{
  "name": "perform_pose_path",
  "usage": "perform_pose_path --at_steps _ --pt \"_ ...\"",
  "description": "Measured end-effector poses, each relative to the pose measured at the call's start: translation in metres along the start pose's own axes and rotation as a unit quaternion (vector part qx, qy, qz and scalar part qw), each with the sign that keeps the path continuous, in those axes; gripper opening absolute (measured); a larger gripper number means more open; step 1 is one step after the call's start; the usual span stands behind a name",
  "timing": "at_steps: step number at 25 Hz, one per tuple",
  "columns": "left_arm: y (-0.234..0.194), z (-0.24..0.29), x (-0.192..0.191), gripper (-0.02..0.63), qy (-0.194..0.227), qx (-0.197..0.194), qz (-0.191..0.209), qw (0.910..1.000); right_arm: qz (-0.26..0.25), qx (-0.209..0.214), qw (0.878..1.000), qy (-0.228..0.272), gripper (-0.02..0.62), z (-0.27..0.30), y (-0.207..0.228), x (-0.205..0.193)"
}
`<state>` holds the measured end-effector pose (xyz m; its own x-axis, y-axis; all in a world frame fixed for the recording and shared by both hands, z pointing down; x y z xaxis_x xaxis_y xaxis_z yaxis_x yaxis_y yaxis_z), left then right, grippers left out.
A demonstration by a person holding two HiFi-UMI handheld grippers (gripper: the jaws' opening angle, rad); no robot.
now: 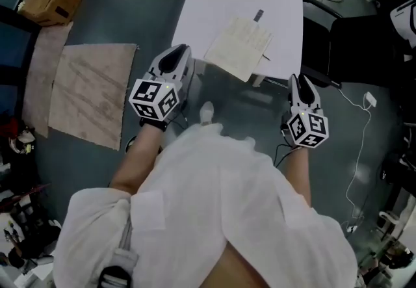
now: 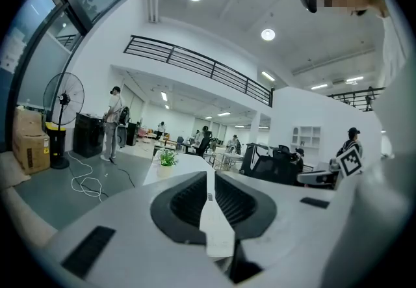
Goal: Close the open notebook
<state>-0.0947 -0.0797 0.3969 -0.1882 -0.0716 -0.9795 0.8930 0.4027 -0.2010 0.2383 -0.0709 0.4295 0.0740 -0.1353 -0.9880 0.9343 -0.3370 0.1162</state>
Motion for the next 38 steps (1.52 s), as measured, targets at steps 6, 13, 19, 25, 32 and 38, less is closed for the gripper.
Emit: perform_pose_path --at_steps 6,13,19,25,32,38 --pt "-0.032 0.030 -0.020 0.034 -0.030 -0.009 -0.005 0.9995 0.005 0.014 0.999 -0.032 0.115 0.052 -0.010 -0.023" --pt "-0.066 0.057 -0.034 0.034 -0.052 -0.023 -0.005 0.9984 0.002 0.031 0.998 -0.061 0.140 0.100 -0.025 -0.045" --pt "-0.083 0.075 -0.046 0.034 -0.066 -0.037 -0.005 0.9972 -0.009 0.052 0.995 -0.090 0.155 0.130 -0.040 -0.069" --pt "-0.084 0.086 -0.051 0.034 -0.076 -0.049 -0.009 0.9959 -0.074 0.114 0.980 -0.147 0.176 0.150 -0.059 -0.095" --pt "-0.083 0.095 -0.060 0.034 -0.082 -0.040 -0.015 0.9958 -0.117 0.192 0.949 -0.220 0.202 0.169 -0.072 -0.138" --pt "-0.084 0.091 -0.067 0.034 -0.088 -0.030 -0.020 0.9955 -0.164 0.259 0.910 -0.278 0.249 0.178 -0.098 -0.178"
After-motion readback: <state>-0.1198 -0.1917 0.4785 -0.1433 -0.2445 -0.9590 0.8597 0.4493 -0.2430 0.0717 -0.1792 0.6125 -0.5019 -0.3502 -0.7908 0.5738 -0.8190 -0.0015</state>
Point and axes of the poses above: the fingertips, and each gripper's own axes: z forward along the fingers, y to its right, x out of its top, the point moved 2 cm from there along -z, backward along the fingers, and after that the axes turned 9 degrees about y, right-handed, at the moved point
